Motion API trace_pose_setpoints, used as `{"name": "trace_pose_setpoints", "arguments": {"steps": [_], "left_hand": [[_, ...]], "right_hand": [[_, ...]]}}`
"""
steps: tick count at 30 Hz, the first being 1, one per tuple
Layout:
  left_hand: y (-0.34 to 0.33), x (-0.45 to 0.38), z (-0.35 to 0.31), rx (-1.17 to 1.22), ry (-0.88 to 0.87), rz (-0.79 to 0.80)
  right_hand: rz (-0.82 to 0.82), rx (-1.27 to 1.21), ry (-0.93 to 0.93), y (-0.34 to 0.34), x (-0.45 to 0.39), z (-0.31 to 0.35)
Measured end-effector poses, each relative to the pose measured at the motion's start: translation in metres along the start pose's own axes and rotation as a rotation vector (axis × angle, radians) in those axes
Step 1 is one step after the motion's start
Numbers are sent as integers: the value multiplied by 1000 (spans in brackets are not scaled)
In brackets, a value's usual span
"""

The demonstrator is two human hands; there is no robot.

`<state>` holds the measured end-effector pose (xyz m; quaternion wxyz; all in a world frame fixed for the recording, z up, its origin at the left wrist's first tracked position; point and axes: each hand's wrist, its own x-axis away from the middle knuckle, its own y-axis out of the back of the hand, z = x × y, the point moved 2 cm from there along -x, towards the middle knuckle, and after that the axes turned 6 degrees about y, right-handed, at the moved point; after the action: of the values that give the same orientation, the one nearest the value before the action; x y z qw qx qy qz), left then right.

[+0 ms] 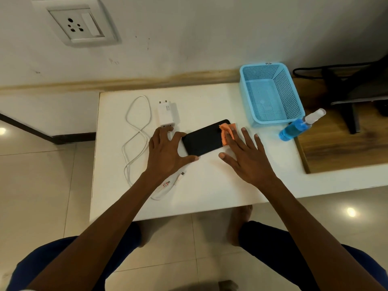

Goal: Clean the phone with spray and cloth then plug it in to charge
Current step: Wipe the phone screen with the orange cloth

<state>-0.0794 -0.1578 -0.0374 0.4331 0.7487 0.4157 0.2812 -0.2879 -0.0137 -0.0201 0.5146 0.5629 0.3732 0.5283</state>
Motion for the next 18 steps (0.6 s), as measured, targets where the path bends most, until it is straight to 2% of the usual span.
{"name": "trace_pose_setpoints", "arguments": {"steps": [4, 12, 18], "left_hand": [[-4, -1, 2, 28, 30, 20], [-4, 1, 2, 17, 18, 17], [-3, 2, 0, -8, 13, 17]], "right_hand": [[7, -10, 37, -7, -4, 12], [-21, -19, 243, -21, -4, 65], [-20, 27, 196, -20, 0, 53]]}}
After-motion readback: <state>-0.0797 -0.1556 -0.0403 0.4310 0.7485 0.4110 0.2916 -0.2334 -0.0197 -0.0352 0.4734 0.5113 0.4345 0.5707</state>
